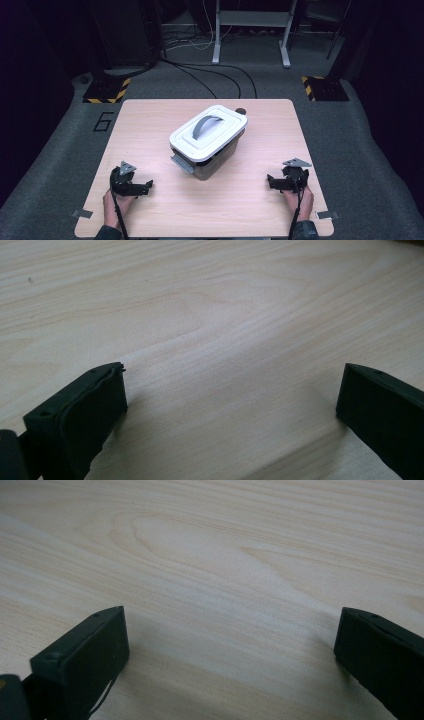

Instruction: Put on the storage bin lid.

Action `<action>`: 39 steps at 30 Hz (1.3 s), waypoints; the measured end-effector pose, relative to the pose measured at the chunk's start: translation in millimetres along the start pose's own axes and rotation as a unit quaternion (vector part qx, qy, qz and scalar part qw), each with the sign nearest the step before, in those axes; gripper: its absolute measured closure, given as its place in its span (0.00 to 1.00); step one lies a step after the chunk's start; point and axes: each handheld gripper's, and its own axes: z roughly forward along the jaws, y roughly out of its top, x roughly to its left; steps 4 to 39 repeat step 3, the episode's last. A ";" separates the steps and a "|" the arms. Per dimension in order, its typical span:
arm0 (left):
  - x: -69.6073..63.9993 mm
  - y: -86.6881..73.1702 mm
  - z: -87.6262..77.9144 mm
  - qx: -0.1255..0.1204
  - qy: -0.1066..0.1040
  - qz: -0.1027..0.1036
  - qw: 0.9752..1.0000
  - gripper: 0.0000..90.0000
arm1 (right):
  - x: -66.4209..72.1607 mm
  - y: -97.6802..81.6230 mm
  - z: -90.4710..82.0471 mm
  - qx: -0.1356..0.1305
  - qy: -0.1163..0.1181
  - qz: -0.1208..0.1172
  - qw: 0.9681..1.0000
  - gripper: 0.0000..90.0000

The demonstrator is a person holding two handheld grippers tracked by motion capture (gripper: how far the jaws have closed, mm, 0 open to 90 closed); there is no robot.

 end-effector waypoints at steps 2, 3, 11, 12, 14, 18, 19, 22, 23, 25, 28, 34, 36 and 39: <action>0.0 0.1 -0.2 0.001 0.000 0.000 1.000 0.00 | 1.0 0.3 0.7 -0.002 -0.003 0.008 1.000 0.00; 0.0 0.1 -0.2 0.002 0.000 0.000 1.000 0.00 | 1.4 0.6 1.0 -0.002 -0.004 0.010 1.000 0.00; 0.0 0.1 -0.2 0.002 0.000 0.000 1.000 0.00 | 1.4 0.6 1.0 -0.002 -0.004 0.010 1.000 0.00; 0.0 0.1 -0.2 0.002 0.000 0.000 1.000 0.00 | 1.4 0.6 1.0 -0.002 -0.004 0.010 1.000 0.00; 0.0 0.1 -0.2 0.002 0.000 0.000 1.000 0.00 | 1.4 0.6 1.0 -0.002 -0.004 0.010 1.000 0.00; 0.0 0.1 -0.2 0.002 0.000 0.000 1.000 0.00 | 1.4 0.6 1.0 -0.002 -0.004 0.010 1.000 0.00; 0.0 0.1 -0.2 0.002 0.000 0.000 1.000 0.00 | 1.4 0.6 1.0 -0.002 -0.004 0.010 1.000 0.00; 0.0 0.1 -0.2 0.002 0.000 0.000 1.000 0.00 | 1.4 0.6 1.0 -0.002 -0.004 0.010 1.000 0.00; 0.0 0.1 -0.2 0.002 0.000 0.000 1.000 0.00 | 1.4 0.6 1.0 -0.002 -0.004 0.010 1.000 0.00; 0.0 0.1 -0.2 0.002 0.000 0.000 1.000 0.00 | 1.4 0.6 1.0 -0.002 -0.004 0.010 1.000 0.00; 0.0 0.1 -0.2 0.002 0.000 0.000 1.000 0.00 | 1.4 0.6 1.0 -0.002 -0.004 0.010 1.000 0.00; 0.0 0.1 -0.2 0.002 0.000 0.000 1.000 0.00 | 1.4 0.6 1.0 -0.002 -0.004 0.010 1.000 0.00; 0.0 0.1 -0.2 0.002 0.000 0.000 1.000 0.00 | 1.4 0.6 1.0 -0.002 -0.004 0.010 1.000 0.00; 0.0 0.1 -0.2 0.002 0.000 0.000 1.000 0.00 | 1.4 0.6 1.0 -0.002 -0.004 0.010 1.000 0.00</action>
